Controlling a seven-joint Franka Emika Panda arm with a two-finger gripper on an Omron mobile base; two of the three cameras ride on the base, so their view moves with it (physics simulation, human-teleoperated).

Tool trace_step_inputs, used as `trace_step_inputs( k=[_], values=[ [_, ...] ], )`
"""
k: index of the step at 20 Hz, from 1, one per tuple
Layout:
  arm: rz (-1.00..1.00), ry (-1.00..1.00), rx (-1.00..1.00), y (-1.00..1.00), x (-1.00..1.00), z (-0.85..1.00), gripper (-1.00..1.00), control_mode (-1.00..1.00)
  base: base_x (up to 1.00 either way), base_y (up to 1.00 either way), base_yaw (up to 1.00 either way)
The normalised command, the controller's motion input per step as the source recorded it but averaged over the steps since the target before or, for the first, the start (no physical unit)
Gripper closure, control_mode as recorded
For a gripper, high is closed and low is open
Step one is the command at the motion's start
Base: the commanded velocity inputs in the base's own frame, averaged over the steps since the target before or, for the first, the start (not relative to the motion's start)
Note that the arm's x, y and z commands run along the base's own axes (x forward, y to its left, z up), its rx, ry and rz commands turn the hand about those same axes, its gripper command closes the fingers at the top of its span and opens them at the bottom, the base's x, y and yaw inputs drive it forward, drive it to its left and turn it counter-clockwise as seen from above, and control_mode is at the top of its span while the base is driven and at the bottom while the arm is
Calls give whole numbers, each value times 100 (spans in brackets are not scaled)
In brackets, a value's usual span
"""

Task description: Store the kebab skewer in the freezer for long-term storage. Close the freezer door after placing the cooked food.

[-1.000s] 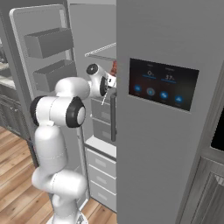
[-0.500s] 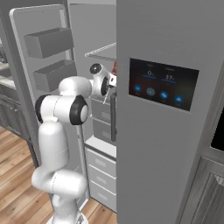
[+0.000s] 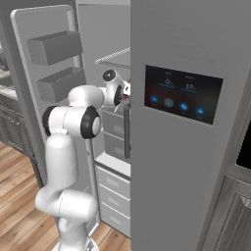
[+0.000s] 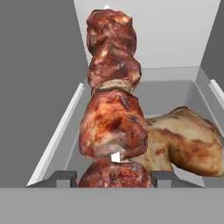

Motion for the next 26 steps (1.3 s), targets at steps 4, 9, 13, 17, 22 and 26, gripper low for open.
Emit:
trace_step_inputs(
  k=[4,9,13,17,22,26],
  values=[
    [1,0,0,-10,22,0,-100,-100,0,0,0],
    [2,0,0,-8,33,0,-100,-100,0,0,0],
    [1,0,0,-6,27,0,-100,-100,0,0,0],
    [0,0,0,0,-1,0,-100,-100,0,0,0],
    [0,0,0,0,-43,1,-100,-100,0,0,0],
    [0,-1,0,9,-62,-1,-100,-100,0,0,0]
  ],
)
